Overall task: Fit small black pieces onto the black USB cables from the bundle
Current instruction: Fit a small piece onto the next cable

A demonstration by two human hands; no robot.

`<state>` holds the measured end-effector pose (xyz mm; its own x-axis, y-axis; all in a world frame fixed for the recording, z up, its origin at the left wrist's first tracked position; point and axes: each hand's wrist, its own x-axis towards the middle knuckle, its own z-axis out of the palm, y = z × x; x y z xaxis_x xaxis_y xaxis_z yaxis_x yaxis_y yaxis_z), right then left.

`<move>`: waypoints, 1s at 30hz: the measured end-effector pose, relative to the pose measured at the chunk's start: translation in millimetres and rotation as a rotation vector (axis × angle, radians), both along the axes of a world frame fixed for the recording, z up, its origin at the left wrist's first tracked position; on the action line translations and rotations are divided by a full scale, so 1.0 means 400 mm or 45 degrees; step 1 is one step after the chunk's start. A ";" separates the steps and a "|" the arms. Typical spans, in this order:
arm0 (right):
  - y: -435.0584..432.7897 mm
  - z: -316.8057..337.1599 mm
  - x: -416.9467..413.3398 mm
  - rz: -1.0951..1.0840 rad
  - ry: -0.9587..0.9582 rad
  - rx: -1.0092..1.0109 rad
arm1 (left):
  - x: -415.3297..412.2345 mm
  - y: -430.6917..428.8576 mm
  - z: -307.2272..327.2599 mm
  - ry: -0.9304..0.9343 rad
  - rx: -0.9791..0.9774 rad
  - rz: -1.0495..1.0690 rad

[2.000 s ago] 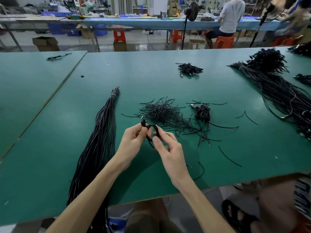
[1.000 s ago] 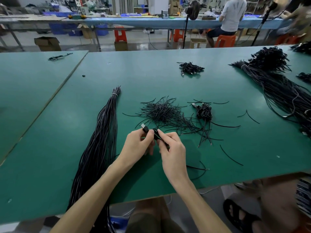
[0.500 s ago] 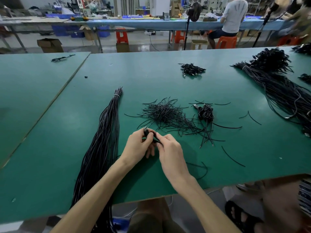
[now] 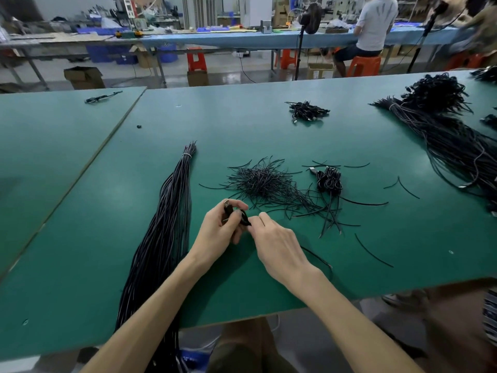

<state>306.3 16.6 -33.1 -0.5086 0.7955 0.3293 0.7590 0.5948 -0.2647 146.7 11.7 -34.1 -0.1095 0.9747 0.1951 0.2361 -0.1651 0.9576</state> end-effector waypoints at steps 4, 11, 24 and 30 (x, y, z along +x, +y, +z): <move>0.008 0.003 0.012 0.005 0.130 -0.105 | -0.003 0.001 -0.002 0.052 -0.029 -0.064; 0.014 0.000 0.012 0.031 0.236 -0.198 | 0.004 -0.005 0.008 0.052 -0.015 -0.072; 0.039 0.009 0.032 0.046 0.752 -0.591 | -0.001 -0.002 0.024 0.133 -0.005 -0.121; 0.042 0.011 0.038 -0.024 0.957 -0.606 | -0.112 0.074 0.092 0.475 -0.187 -0.104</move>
